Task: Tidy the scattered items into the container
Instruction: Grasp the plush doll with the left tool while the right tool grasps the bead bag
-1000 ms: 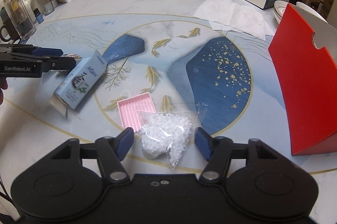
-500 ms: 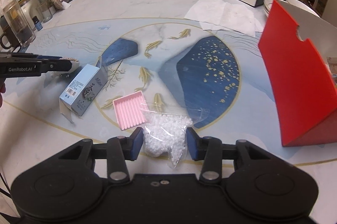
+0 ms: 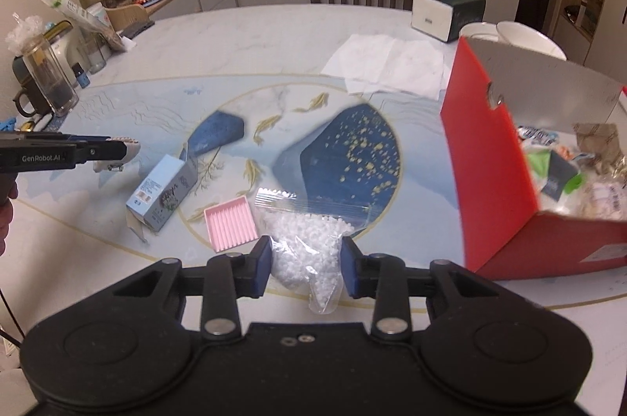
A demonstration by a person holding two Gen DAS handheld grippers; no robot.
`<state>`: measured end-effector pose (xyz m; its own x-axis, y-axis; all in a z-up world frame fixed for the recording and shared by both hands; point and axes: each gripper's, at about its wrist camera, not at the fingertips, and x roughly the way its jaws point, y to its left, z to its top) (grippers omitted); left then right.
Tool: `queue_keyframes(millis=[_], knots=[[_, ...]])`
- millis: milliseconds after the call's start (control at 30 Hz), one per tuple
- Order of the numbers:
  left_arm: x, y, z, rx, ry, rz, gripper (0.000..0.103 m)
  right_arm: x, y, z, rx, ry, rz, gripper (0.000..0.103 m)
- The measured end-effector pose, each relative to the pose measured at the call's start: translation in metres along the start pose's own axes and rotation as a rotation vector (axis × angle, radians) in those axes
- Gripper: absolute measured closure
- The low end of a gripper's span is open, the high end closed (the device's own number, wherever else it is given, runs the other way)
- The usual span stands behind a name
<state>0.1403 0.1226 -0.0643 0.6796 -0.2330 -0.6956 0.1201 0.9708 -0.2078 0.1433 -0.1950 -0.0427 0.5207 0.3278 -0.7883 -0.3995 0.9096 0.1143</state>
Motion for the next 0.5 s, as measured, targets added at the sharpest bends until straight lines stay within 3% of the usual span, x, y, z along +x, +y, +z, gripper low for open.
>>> queue_keyframes(millis=[500], knots=[[-0.033,-0.060,0.023,-0.036,-0.083,-0.070,0.071,-0.050,-0.050,0.019,0.019,-0.082,0.022,0.070]])
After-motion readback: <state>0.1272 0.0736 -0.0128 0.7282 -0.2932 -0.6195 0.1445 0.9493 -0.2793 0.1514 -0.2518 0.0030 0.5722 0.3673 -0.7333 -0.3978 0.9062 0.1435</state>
